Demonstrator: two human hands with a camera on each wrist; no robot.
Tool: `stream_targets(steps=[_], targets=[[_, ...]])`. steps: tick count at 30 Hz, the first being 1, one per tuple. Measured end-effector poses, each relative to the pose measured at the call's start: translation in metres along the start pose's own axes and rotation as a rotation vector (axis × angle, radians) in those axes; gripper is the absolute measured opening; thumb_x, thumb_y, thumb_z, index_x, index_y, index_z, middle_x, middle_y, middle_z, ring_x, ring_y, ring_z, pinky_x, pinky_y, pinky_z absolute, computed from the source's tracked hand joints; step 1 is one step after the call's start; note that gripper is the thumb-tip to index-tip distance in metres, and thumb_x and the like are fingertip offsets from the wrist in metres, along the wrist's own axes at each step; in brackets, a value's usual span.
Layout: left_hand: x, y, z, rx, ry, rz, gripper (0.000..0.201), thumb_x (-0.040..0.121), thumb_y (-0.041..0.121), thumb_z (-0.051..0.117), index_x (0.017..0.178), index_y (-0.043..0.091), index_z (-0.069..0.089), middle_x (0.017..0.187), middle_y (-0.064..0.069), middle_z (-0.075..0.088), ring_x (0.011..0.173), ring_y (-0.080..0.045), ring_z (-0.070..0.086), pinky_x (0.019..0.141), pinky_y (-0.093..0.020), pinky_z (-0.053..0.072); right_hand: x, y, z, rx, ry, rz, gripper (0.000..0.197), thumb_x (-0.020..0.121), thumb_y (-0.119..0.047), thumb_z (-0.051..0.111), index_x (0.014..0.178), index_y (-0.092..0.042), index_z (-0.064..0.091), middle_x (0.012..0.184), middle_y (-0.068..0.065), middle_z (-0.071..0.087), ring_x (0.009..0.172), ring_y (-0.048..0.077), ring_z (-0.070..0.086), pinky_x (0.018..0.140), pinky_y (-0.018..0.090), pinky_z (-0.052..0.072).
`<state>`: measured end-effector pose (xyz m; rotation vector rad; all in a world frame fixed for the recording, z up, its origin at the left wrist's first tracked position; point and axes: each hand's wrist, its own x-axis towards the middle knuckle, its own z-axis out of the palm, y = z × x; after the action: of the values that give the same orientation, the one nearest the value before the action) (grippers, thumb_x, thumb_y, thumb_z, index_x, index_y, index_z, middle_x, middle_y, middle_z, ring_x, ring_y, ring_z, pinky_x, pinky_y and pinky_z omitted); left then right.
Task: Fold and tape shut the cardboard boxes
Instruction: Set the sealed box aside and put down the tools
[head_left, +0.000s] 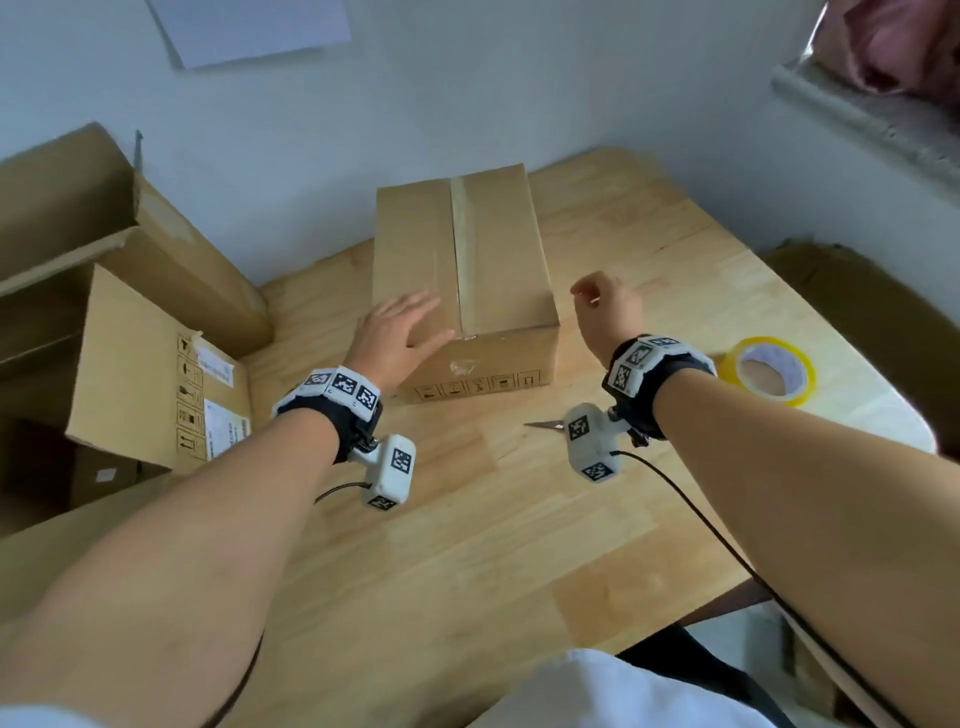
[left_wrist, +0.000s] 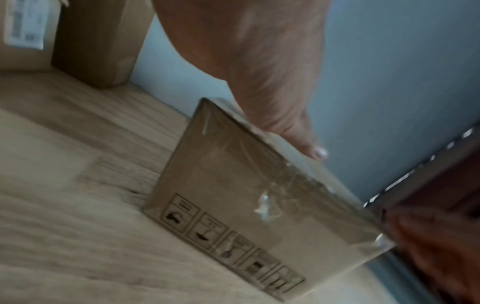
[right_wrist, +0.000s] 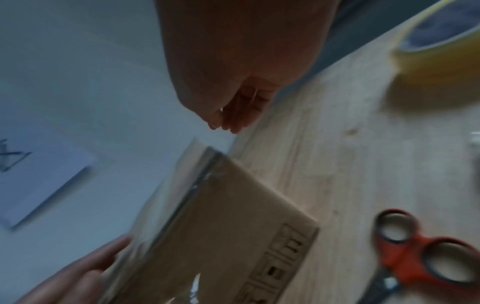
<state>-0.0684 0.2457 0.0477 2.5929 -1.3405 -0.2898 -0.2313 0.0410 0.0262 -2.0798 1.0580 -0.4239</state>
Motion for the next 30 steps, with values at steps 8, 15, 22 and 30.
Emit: stream_targets(steps=[8,15,22,30], targets=[[0.018,-0.010,0.017,0.128,-0.023,0.128,0.073,0.086,0.061,0.043,0.149,0.031,0.022,0.157,0.011,0.015,0.145,-0.014,0.011,0.116,-0.042,0.006,0.004,-0.054,0.044,-0.399,-0.370,-0.402,0.046,0.096,-0.030,0.045,0.141,-0.023,0.039,0.152,-0.003,0.027,0.141,0.017,0.019,0.115,0.039,0.015],[0.022,-0.009,0.030,0.301,0.053,0.175,0.079,0.081,0.074,0.028,0.141,0.025,0.040,0.151,0.003,0.034,0.135,-0.023,0.032,0.106,-0.044,0.028,-0.002,-0.041,0.054,-0.455,-0.330,-0.422,0.047,0.099,-0.033,0.033,0.145,-0.027,0.027,0.157,-0.009,0.011,0.144,0.011,0.000,0.116,0.033,-0.004],[0.021,-0.009,0.039,0.472,0.115,0.183,0.085,0.074,0.072,0.055,0.140,0.021,0.042,0.145,-0.001,0.041,0.128,-0.025,0.040,0.098,-0.046,0.036,-0.004,-0.039,0.056,-0.456,-0.326,-0.438,0.047,0.100,-0.035,0.031,0.145,-0.027,0.027,0.157,-0.008,0.011,0.145,0.012,0.000,0.116,0.034,-0.003],[0.021,-0.005,0.032,0.570,-0.047,0.223,0.091,0.086,0.060,0.051,0.151,0.014,0.007,0.157,-0.006,0.008,0.142,-0.031,0.013,0.112,-0.048,0.019,-0.005,-0.037,0.057,-0.519,-0.373,-0.417,0.072,0.089,-0.061,0.043,0.149,-0.030,0.016,0.158,-0.008,0.001,0.146,0.016,-0.006,0.117,0.037,-0.004]])
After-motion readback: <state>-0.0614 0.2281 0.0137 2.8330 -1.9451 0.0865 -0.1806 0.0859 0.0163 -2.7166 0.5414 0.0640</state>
